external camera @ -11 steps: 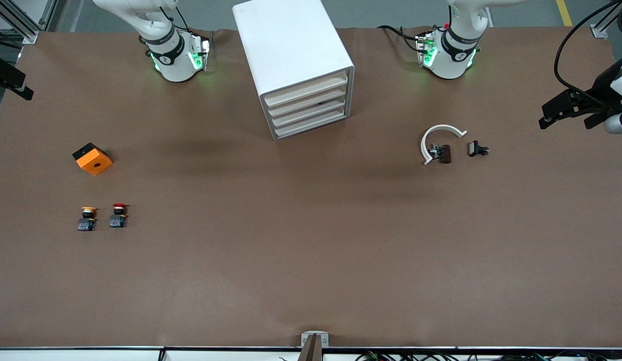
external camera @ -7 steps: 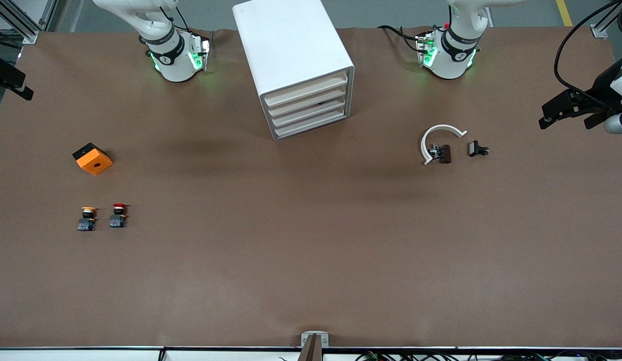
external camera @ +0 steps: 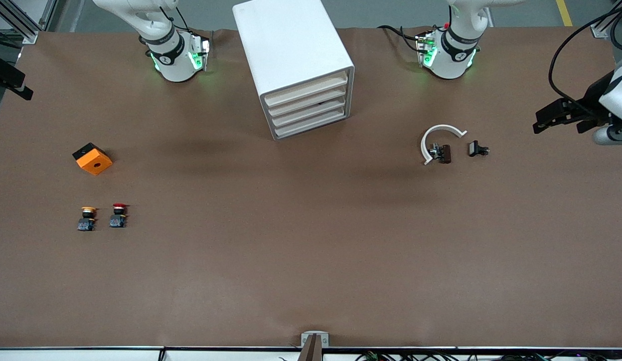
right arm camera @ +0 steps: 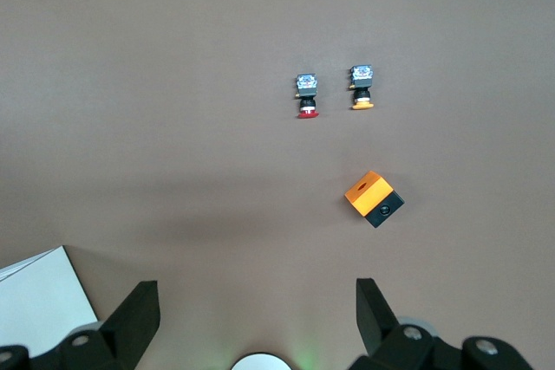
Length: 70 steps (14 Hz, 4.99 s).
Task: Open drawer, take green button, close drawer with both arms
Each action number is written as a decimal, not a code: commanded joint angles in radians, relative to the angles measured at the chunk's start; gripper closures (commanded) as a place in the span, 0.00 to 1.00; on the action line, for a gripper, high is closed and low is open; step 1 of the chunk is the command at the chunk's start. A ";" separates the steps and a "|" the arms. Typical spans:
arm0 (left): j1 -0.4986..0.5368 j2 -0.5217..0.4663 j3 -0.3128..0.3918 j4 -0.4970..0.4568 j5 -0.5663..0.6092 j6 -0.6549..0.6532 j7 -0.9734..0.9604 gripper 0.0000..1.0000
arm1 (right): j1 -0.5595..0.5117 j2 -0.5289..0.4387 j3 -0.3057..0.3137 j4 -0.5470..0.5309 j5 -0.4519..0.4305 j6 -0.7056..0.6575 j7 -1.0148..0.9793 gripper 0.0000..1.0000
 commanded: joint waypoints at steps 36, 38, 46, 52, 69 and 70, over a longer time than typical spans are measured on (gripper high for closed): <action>-0.284 0.792 -0.067 0.177 -0.549 0.161 -1.451 0.00 | 0.363 0.256 0.011 0.030 0.092 0.114 0.929 0.00; -0.287 0.818 -0.090 0.177 -0.571 0.077 -1.621 0.00 | 0.411 0.271 0.011 0.032 0.096 0.152 1.026 0.00; -0.294 0.896 -0.106 0.174 -0.789 -0.065 -1.970 0.00 | 0.527 0.329 0.011 0.036 0.085 0.215 1.271 0.00; -0.363 0.930 -0.111 0.168 -0.797 -0.132 -2.032 0.41 | 0.563 0.386 0.011 0.102 0.083 0.214 1.344 0.00; -0.457 0.942 -0.114 0.029 -0.795 -0.226 -2.030 0.51 | 0.580 0.425 0.008 0.164 0.076 0.202 1.340 0.00; -0.462 0.942 -0.114 0.029 -0.797 -0.228 -2.030 0.51 | 0.578 0.425 0.008 0.164 0.077 0.200 1.340 0.00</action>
